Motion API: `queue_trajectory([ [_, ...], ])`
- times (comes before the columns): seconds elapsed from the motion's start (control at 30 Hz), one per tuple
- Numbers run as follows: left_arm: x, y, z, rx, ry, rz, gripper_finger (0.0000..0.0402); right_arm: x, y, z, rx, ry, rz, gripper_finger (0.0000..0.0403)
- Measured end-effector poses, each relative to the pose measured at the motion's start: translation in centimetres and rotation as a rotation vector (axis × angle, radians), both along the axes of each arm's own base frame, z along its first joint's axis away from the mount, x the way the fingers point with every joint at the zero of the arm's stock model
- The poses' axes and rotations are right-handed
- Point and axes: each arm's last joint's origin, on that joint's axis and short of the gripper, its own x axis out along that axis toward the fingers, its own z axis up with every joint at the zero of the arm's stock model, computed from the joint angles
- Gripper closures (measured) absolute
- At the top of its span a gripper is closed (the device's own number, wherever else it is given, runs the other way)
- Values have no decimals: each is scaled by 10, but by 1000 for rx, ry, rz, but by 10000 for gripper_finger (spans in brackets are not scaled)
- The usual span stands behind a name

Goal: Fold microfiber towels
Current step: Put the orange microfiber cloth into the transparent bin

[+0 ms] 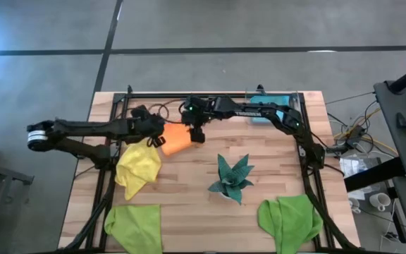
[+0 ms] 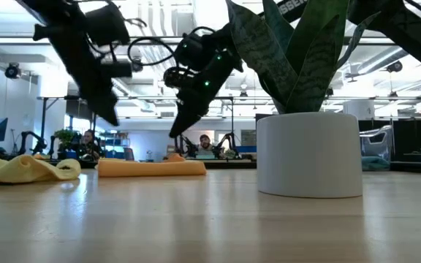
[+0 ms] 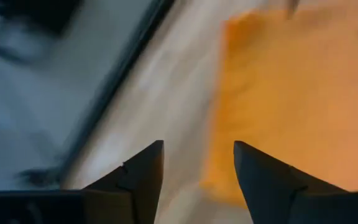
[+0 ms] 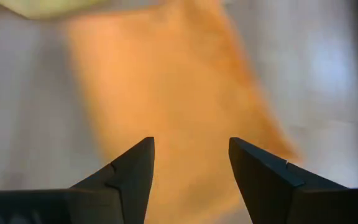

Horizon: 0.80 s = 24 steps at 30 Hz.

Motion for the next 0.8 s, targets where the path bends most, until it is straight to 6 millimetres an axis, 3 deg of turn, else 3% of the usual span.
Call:
queue_trajectory([
  [0.17,0,-6,-22,-114,-232,-128,228,7,17,-32,75,3,-17,198],
  [0.27,-3,-6,-47,-125,-226,-114,235,7,20,-48,96,53,-32,198],
  [0.43,-1,-11,-79,-237,-167,-191,244,-5,22,-56,125,189,-38,197],
  [0.63,19,-16,-84,-288,-206,-313,247,-16,25,-43,203,314,-129,197],
  [0.8,29,-14,-71,-255,-241,-330,247,-21,19,-8,283,274,-286,197],
])
